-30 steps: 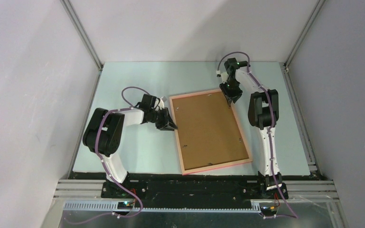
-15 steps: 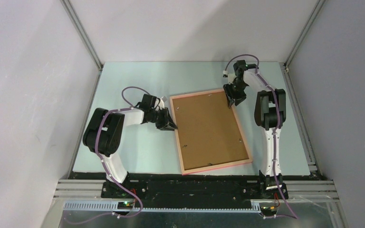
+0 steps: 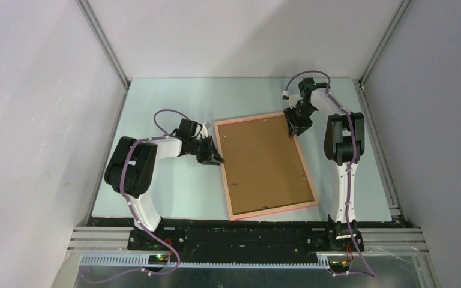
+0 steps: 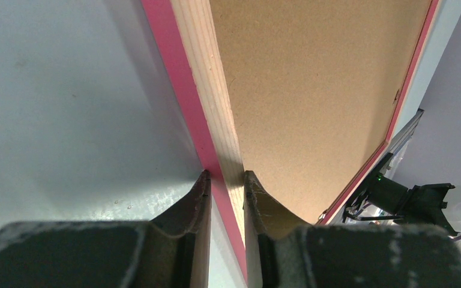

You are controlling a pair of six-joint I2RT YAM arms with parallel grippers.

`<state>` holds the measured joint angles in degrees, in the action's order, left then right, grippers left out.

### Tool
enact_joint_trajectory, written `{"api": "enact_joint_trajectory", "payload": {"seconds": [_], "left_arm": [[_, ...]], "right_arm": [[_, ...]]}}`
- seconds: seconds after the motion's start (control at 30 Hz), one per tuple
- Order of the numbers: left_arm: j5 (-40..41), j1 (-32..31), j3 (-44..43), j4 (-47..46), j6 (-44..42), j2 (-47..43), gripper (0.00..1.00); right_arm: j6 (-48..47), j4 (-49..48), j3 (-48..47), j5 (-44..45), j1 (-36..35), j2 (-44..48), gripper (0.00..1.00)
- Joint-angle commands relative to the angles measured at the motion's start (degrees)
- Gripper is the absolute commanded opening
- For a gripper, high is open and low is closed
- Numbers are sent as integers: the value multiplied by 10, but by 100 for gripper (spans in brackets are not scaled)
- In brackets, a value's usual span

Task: Put the photo into the frame

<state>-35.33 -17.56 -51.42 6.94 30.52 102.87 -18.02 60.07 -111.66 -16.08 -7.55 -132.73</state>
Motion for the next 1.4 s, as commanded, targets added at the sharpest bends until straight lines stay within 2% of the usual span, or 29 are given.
{"api": "enact_joint_trajectory", "payload": {"seconds": [0.0, 0.4, 0.9, 1.37], "left_arm": [[6, -6, -8, -8, -23, 9, 0], [5, -5, -10, -6, -23, 13, 0], [3, -6, -12, -3, -24, 13, 0], [-1, -5, -12, -3, -25, 16, 0]], "right_arm": [[-31, 2, -23, -17, 12, 20, 45], [-56, 17, -45, -8, 16, 1, 44], [-49, -28, 43, 20, 1, 40, 45], [-60, -17, -19, 44, 0, 10, 41]]}}
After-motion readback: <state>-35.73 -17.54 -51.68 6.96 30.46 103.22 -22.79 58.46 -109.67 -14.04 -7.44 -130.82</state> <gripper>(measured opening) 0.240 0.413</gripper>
